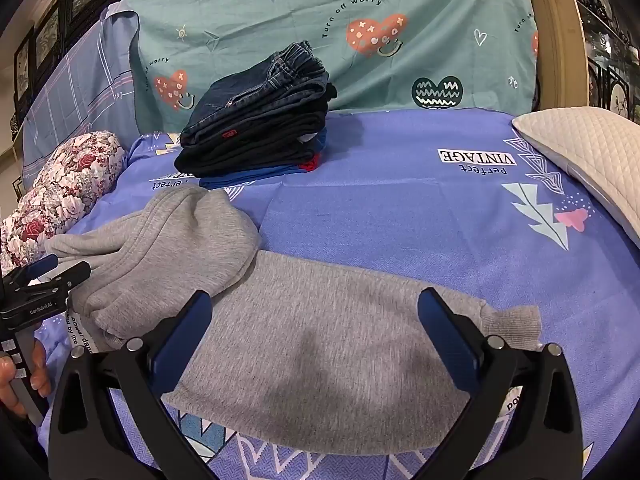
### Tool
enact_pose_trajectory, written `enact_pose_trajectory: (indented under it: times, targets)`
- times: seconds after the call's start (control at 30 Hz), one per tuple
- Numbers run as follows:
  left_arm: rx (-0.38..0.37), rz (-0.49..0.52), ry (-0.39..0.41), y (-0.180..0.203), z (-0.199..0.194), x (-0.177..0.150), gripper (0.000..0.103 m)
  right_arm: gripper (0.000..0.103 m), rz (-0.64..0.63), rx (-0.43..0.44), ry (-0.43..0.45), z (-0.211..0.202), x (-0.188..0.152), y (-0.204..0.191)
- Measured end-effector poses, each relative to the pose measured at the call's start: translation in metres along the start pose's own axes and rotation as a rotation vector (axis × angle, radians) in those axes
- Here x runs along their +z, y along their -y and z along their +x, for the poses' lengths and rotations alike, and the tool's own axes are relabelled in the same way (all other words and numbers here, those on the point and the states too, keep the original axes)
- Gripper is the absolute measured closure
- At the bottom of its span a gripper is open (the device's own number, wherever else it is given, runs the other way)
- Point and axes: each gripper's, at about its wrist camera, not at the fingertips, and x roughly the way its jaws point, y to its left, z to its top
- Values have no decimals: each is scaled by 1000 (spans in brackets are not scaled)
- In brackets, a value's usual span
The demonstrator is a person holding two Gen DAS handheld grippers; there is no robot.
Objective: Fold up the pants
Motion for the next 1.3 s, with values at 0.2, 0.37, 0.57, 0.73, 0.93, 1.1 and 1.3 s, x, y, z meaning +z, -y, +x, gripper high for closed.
enact_pose_trajectory:
  times: [0.2, 0.37, 0.57, 0.73, 0.93, 1.1, 1.3]
  targets:
    - [0, 0, 1, 0, 0, 0, 2, 1, 0, 0, 0, 0, 0, 0]
    - [0, 0, 0, 0, 0, 0, 2, 1, 0, 0, -1, 0, 0, 0]
    - [-1, -1, 0, 0, 0, 0, 2, 1, 0, 1, -1, 1, 0, 0]
    - [-28, -38, -21, -15, -7, -1, 2, 1, -4, 1, 3, -3, 1, -4]
    - [9, -48, -85, -89, -26, 13, 2, 1, -163, 68, -48, -13, -6, -47]
    - [185, -196, -117, -178, -30, 22, 2, 1, -393, 208, -129, -7, -20, -147]
    - [179, -243, -141, -199, -36, 6, 2, 1, -752, 43, -145, 36, -53, -259]
